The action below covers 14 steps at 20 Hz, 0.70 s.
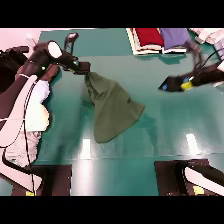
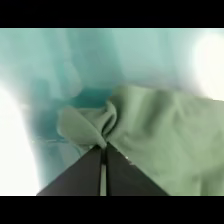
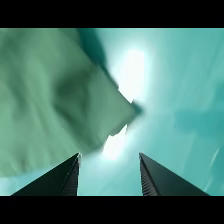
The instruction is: Fold the shirts.
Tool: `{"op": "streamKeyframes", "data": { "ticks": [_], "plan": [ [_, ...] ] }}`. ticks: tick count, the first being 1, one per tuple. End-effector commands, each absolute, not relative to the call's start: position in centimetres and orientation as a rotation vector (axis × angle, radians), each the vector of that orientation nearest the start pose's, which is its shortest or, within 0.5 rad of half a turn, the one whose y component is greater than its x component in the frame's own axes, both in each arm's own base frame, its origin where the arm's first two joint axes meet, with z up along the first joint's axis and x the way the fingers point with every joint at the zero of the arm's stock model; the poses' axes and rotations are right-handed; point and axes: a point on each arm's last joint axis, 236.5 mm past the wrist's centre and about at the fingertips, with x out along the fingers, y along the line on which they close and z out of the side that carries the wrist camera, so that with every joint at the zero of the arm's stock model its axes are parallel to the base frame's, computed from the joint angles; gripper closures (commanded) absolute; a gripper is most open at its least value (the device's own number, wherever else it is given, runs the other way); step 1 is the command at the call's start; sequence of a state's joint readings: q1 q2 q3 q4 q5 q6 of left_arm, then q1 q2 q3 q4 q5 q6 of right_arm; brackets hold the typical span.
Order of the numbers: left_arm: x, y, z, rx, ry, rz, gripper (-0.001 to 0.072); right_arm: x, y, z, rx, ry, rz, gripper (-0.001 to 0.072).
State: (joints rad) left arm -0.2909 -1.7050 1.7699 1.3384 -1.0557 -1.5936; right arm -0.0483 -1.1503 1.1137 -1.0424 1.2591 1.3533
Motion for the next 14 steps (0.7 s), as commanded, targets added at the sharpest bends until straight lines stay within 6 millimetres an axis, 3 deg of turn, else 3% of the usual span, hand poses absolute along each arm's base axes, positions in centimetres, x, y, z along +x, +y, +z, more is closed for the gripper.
{"op": "streamKeyframes", "data": {
  "ticks": [1,4,8,9,12,13,14],
  "plan": [
    [51.2,-18.7,7.8,-0.011,1.000,-0.363,0.0681,33.5,10.6,-3.0,0.436,1.369,0.363,0.0282],
    [51.1,-18.6,7.7,-0.011,1.005,-0.363,0.0681,34.4,13.9,-6.1,0.504,1.398,0.414,0.0282],
    [51.0,-18.6,7.6,-0.010,1.008,-0.363,0.0681,36.5,17.4,-8.4,0.460,1.416,0.455,0.0284],
    [50.9,-18.6,7.6,-0.009,1.014,-0.364,0.0681,37.2,18.0,-8.7,0.449,1.410,0.462,0.0332],
    [50.4,-18.5,7.9,-0.006,1.026,-0.366,0.0681,39.4,19.2,-8.1,0.410,1.358,0.493,0.0642],
    [50.2,-18.4,8.6,-0.004,1.015,-0.366,0.0681,40.2,19.4,-7.0,0.383,1.318,0.517,0.0695],
    [50.1,-18.3,10.1,-0.003,0.983,-0.367,0.0681,41.1,19.4,-5.2,0.359,1.272,0.538,0.0695]
  ]
}}
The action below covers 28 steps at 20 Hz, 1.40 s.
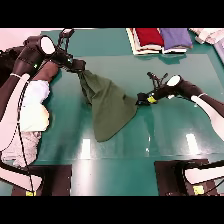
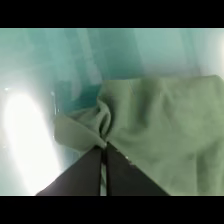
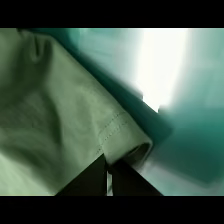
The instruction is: Fold the shirts.
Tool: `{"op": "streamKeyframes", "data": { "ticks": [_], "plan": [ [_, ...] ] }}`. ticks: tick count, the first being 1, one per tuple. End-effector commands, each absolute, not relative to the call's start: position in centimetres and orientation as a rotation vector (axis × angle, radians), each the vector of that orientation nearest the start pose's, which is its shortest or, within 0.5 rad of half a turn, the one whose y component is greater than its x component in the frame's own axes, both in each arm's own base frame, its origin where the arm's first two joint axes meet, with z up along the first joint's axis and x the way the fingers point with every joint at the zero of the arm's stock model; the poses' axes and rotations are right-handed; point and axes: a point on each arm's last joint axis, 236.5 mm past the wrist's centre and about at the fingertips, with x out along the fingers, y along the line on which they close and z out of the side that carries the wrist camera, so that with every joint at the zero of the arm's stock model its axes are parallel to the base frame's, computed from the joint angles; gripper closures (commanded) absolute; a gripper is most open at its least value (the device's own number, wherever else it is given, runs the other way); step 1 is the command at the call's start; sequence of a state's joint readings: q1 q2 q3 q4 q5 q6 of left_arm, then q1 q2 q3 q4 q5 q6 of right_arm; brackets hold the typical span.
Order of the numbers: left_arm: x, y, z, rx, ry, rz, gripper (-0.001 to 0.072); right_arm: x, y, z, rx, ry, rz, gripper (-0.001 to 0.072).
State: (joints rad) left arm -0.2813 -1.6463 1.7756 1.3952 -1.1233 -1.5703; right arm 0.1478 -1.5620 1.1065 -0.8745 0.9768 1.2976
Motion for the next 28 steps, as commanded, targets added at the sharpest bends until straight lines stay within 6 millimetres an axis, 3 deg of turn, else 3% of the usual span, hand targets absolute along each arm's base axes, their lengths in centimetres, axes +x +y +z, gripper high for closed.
{"op": "streamKeyframes", "data": {
  "ticks": [1,2,4,7,9,10,12,13,15,18,20,22,23,24,25,26,28],
  "plan": [
    [49.9,-17.8,12.6,0.008,0.927,-0.359,0.0682,42.3,18.6,-2.4,0.314,1.210,0.544,0.0695],
    [49.7,-17.2,15.8,0.019,0.855,-0.350,0.0682,43.4,17.6,1.0,0.260,1.137,0.548,0.0696],
    [48.0,-15.6,24.0,0.049,0.671,-0.332,0.0682,44.6,14.9,10.3,0.158,0.972,0.544,0.0696],
    [42.0,-14.0,35.8,0.059,0.404,-0.353,0.0682,42.5,11.9,25.3,0.070,0.710,0.539,0.0696],
    [38.0,-12.9,39.9,0.053,0.312,-0.360,0.0683,39.9,10.9,32.6,0.021,0.552,0.522,0.0697],
    [36.6,-12.5,40.8,0.054,0.299,-0.361,0.0683,38.7,10.4,35.3,0.001,0.485,0.503,0.0696],
    [35.1,-12.5,40.1,0.069,0.340,-0.373,0.0683,36.8,9.9,38.0,-0.013,0.427,0.470,0.0697],
    [34.9,-13.0,38.5,0.093,0.396,-0.391,0.0683,36.1,10.0,38.3,-0.006,0.425,0.471,0.0697],
    [34.9,-14.8,34.1,0.122,0.510,-0.437,0.0683,35.0,10.0,36.7,0.019,0.479,0.472,0.0697],
    [34.2,-18.3,23.8,0.185,0.734,-0.518,0.0683,33.9,10.2,30.7,0.058,0.642,0.479,0.0697],
    [31.4,-20.3,15.1,0.254,0.928,-0.581,0.0682,33.1,9.8,26.0,0.077,0.747,0.464,0.0697],
    [27.7,-21.7,8.8,0.285,1.086,-0.649,0.0680,32.3,9.1,21.8,0.087,0.848,0.432,0.0697],
    [25.7,-22.5,6.7,0.262,1.155,-0.691,0.0567,32.0,9.1,20.4,0.096,0.880,0.433,0.0697],
    [24.3,-23.3,5.6,0.221,1.202,-0.725,0.0202,31.9,9.1,19.4,0.104,0.899,0.431,0.0697],
    [23.8,-23.7,5.4,0.193,1.221,-0.739,0.0048,31.9,9.1,18.6,0.112,0.907,0.427,0.0697],
    [24.2,-23.4,5.8,0.202,1.202,-0.726,0.0048,31.9,9.1,18.1,0.117,0.918,0.426,0.0697],
    [27.3,-21.5,8.0,0.183,1.125,-0.624,0.0044,32.1,9.1,17.9,0.120,0.916,0.423,0.0697]
  ]
}}
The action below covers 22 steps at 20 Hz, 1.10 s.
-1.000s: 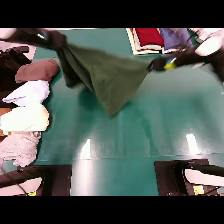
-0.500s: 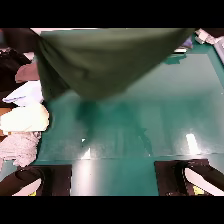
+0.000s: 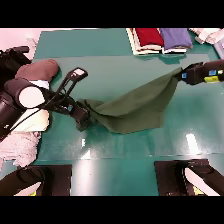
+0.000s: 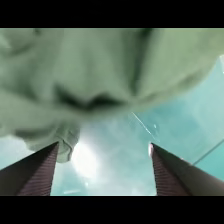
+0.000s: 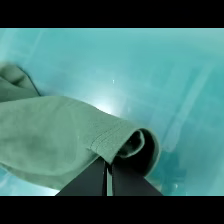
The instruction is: Fold the shirts.
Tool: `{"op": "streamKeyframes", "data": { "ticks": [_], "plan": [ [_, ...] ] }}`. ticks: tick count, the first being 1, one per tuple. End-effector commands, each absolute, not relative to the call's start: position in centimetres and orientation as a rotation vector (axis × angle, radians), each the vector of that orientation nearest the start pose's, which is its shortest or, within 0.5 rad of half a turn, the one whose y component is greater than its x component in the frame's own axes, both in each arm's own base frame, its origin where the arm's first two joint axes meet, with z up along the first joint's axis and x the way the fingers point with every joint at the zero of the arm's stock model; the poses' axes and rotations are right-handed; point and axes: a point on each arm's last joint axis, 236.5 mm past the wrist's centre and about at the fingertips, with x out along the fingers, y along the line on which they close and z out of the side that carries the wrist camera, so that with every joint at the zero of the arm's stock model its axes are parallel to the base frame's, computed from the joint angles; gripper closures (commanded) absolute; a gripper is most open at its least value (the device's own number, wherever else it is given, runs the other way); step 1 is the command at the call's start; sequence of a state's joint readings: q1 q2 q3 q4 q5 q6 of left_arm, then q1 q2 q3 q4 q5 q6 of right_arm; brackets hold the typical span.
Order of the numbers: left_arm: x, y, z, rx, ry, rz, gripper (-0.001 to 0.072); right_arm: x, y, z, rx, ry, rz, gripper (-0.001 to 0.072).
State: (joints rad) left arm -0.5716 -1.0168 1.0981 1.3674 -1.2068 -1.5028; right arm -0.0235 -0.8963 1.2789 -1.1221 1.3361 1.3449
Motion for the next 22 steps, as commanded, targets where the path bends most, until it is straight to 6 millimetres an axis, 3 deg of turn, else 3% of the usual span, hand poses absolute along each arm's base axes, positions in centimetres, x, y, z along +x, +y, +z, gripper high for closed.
{"op": "streamKeyframes", "data": {
  "ticks": [1,3,4,6,8,12,14,16,22],
  "plan": [
    [29.4,-19.7,9.4,0.170,1.084,-0.551,0.0044,32.3,9.1,18.0,0.121,0.906,0.420,0.0697],
    [33.5,-15.4,11.6,0.088,1.003,-0.403,0.0044,32.3,9.0,18.1,0.121,0.904,0.419,0.0697],
    [35.1,-12.9,11.8,0.029,0.984,-0.332,0.0044,32.4,9.0,18.0,0.121,0.904,0.419,0.0697],
    [36.8,-8.7,10.3,-0.096,1.015,-0.222,0.0044,32.4,9.0,18.0,0.121,0.905,0.418,0.0697],
    [37.3,-6.3,6.6,-0.230,1.095,-0.165,0.0044,32.6,9.0,18.1,0.122,0.897,0.416,0.0697],
    [34.2,-7.9,-2.8,-0.383,1.371,-0.224,0.0044,33.2,8.9,18.5,0.126,0.867,0.407,0.0697],
    [32.6,-9.1,-5.9,-0.458,1.456,-0.229,0.0044,33.2,8.9,18.5,0.126,0.867,0.407,0.0696],
    [32.5,-10.2,-7.1,-0.527,1.453,-0.248,0.0044,33.2,8.9,18.5,0.128,0.866,0.406,0.0696],
    [33.8,-12.7,-6.5,-0.654,1.386,-0.313,0.0045,33.3,8.9,18.6,0.142,0.867,0.399,0.0696]
  ]
}}
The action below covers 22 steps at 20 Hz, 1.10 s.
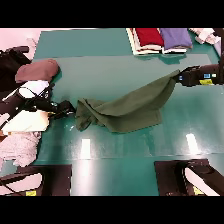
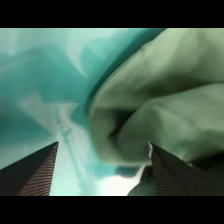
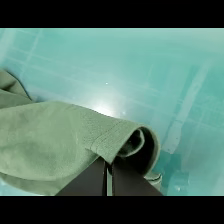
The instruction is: Fold the shirts.
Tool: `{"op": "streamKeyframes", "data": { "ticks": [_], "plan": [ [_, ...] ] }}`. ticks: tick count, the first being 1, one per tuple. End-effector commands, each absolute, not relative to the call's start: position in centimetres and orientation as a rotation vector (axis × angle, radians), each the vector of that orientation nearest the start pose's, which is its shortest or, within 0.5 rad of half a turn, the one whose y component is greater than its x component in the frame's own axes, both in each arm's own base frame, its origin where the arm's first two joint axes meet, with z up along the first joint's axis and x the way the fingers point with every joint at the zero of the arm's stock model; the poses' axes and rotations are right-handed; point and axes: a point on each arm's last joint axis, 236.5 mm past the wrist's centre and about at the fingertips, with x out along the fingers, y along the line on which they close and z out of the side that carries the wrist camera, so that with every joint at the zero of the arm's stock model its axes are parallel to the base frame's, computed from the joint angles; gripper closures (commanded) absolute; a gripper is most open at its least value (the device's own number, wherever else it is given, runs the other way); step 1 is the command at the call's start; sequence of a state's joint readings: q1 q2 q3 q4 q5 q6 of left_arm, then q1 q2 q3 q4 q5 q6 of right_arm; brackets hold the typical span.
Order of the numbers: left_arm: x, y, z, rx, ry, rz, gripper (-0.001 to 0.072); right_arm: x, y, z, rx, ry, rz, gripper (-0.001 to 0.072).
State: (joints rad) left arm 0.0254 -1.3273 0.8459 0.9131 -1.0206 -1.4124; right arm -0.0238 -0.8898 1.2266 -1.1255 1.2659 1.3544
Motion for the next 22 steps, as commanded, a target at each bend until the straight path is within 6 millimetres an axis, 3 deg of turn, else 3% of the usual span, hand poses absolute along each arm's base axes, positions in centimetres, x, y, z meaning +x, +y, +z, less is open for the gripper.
{"op": "streamKeyframes", "data": {
  "ticks": [1,4,5,6,7,9,11,13,14,16,18,20,22],
  "plan": [
    [33.6,-13.1,-6.6,-0.641,1.394,-0.322,0.0045,33.3,8.9,18.6,0.143,0.867,0.399,0.0697],
    [33.4,-15.1,-6.7,-0.597,1.388,-0.358,0.0049,33.3,9.1,18.6,0.148,0.865,0.404,0.0697],
    [33.7,-15.4,-6.7,-0.588,1.373,-0.357,0.0245,33.3,9.0,18.7,0.148,0.862,0.403,0.0696],
    [34.2,-15.5,-6.5,-0.595,1.354,-0.354,0.0529,33.4,9.0,18.8,0.148,0.858,0.402,0.0696],
    [34.9,-15.5,-6.0,-0.597,1.328,-0.352,0.0675,33.4,9.0,18.8,0.148,0.854,0.401,0.0696],
    [37.5,-15.1,-2.5,-0.587,1.235,-0.372,0.0682,34.0,8.9,19.5,0.147,0.823,0.393,0.0696],
    [40.9,-14.1,4.9,-0.551,1.036,-0.398,0.0683,34.6,8.6,22.2,0.125,0.747,0.385,0.0696],
    [43.1,-11.9,16.4,-0.485,0.748,-0.410,0.0683,35.0,8.5,27.3,0.095,0.618,0.385,0.0696],
    [43.0,-10.7,23.0,-0.438,0.596,-0.410,0.0682,34.9,8.5,30.1,0.064,0.546,0.389,0.0696],
    [39.8,-9.0,34.8,-0.324,0.328,-0.400,0.0682,33.9,8.5,36.0,0.018,0.405,0.392,0.0696],
    [34.2,-8.3,44.4,-0.211,0.098,-0.384,0.0682,32.3,8.1,41.3,-0.029,0.281,0.371,0.0696],
    [27.7,-8.6,51.3,-0.156,-0.086,-0.398,0.0682,30.4,7.4,44.7,-0.071,0.206,0.340,0.0697],
    [22.2,-8.9,55.5,-0.121,-0.219,-0.409,0.0682,28.6,6.9,46.8,-0.106,0.166,0.314,0.0697]
  ]
}}
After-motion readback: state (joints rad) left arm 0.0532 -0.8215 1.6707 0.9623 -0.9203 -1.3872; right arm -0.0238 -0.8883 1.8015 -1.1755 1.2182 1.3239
